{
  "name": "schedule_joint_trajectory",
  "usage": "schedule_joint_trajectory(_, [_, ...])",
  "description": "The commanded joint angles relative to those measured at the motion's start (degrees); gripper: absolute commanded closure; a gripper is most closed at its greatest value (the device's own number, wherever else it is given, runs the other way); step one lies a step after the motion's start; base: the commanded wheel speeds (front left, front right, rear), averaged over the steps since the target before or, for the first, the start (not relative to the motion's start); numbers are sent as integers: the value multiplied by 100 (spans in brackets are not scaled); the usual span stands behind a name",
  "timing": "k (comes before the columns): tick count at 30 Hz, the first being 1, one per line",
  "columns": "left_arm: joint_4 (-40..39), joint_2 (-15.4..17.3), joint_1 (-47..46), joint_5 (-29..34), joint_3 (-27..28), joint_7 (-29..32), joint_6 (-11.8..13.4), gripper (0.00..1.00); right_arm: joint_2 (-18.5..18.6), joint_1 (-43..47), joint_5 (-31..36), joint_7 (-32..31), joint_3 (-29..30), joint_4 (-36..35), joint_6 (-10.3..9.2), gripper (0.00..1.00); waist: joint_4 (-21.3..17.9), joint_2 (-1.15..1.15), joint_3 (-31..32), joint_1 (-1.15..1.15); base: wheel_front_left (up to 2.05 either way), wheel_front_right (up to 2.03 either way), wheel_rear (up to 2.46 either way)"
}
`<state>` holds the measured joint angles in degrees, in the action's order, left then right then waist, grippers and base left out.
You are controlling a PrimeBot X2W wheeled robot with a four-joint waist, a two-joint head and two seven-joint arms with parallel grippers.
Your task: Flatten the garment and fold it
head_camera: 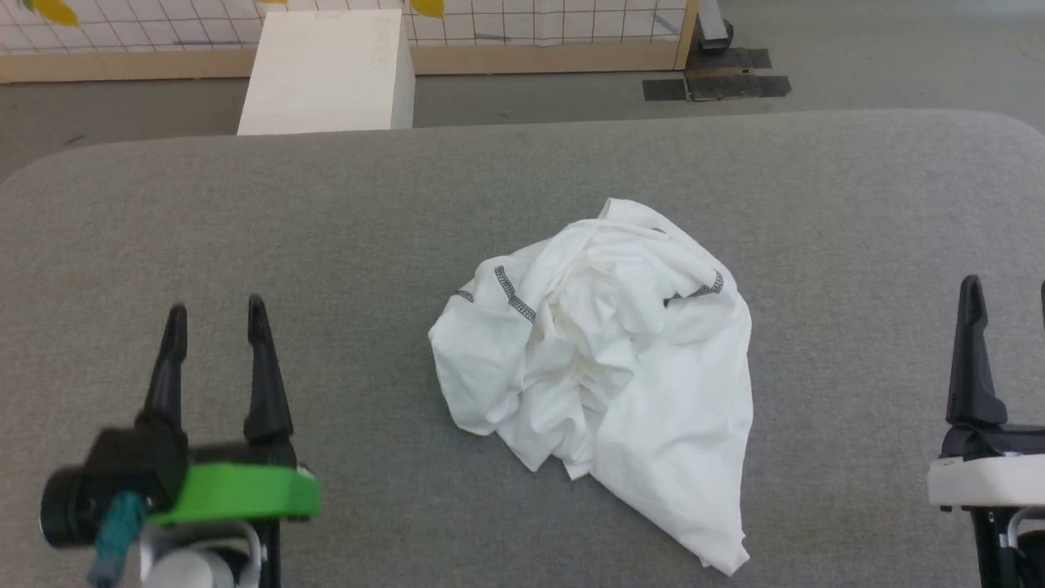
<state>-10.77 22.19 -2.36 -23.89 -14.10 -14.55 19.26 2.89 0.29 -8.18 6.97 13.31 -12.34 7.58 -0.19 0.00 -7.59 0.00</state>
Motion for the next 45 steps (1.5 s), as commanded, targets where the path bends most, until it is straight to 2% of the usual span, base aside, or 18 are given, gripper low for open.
schedule_joint_trajectory(1, [-129, -139, 207, 142, 49, -41, 40, 0, -2, 78, -49, -36, -28, -5, -9, 0, 21, 0, -6, 0, 0, 0, 0])
schedule_joint_trajectory(4, [-241, -426, 527, 276, 128, -42, -30, 0, -2, 133, -42, -94, -109, 1, -9, 0, 94, 0, -33, 0, 0, 0, 0])
schedule_joint_trajectory(7, [-200, -581, 561, 353, 232, -43, -255, 0, -2, 170, -28, -271, -232, 65, -9, 0, 179, 0, -73, 0, 0, 0, 0])
schedule_joint_trajectory(14, [-10, -940, 315, 596, 544, -44, -775, 0, -2, 59, 27, -1051, -606, 718, -9, 0, 413, 0, -279, 0, 0, 0, 0])
schedule_joint_trajectory(18, [54, -1185, 296, 779, 573, -44, -945, 0, -2, -33, 42, -1668, -755, 1215, -9, 0, 569, 0, -426, 0, 0, 0, 0])
schedule_joint_trajectory(28, [310, -1618, 107, 1012, 855, -44, -1423, 0, -2, -172, 206, -2917, -962, 1765, -9, 0, 889, 0, -771, 0, 0, 0, 0])
schedule_joint_trajectory(29, [327, -1651, 96, 1035, 876, -44, -1452, 0, -2, -185, 224, -3012, -966, 1771, -9, 24, 900, 0, -779, 0, 0, 0, 0])
schedule_joint_trajectory(30, [344, -1688, 88, 1058, 902, -44, -1484, 0, -2, -210, 237, -3079, -931, 1750, -9, 70, 906, 0, -784, 0, 0, 0, 0])
schedule_joint_trajectory(31, [356, -1713, 84, 1076, 924, -44, -1508, 0, -2, -234, 278, -3110, -902, 1715, -9, 100, 906, 0, -786, 0, 0, 0, 0])
schedule_joint_trajectory(41, [509, -1870, 162, 1206, 1174, -44, -1711, 0, 14, -460, 689, -3106, -631, 842, -9, 100, 661, 0, -445, 0, 0, 0, 0])
schedule_joint_trajectory(43, [521, -1882, 190, 1229, 1214, -44, -1738, 0, 185, -562, 800, -3194, -596, 610, -9, 100, 591, 0, -390, 0, 0, 0, 0])
schedule_joint_trajectory(45, [526, -1891, 209, 1250, 1252, -44, -1766, 0, 505, -707, 871, -3310, -582, 438, -9, 100, 531, 0, -363, 0, 0, 0, 0])
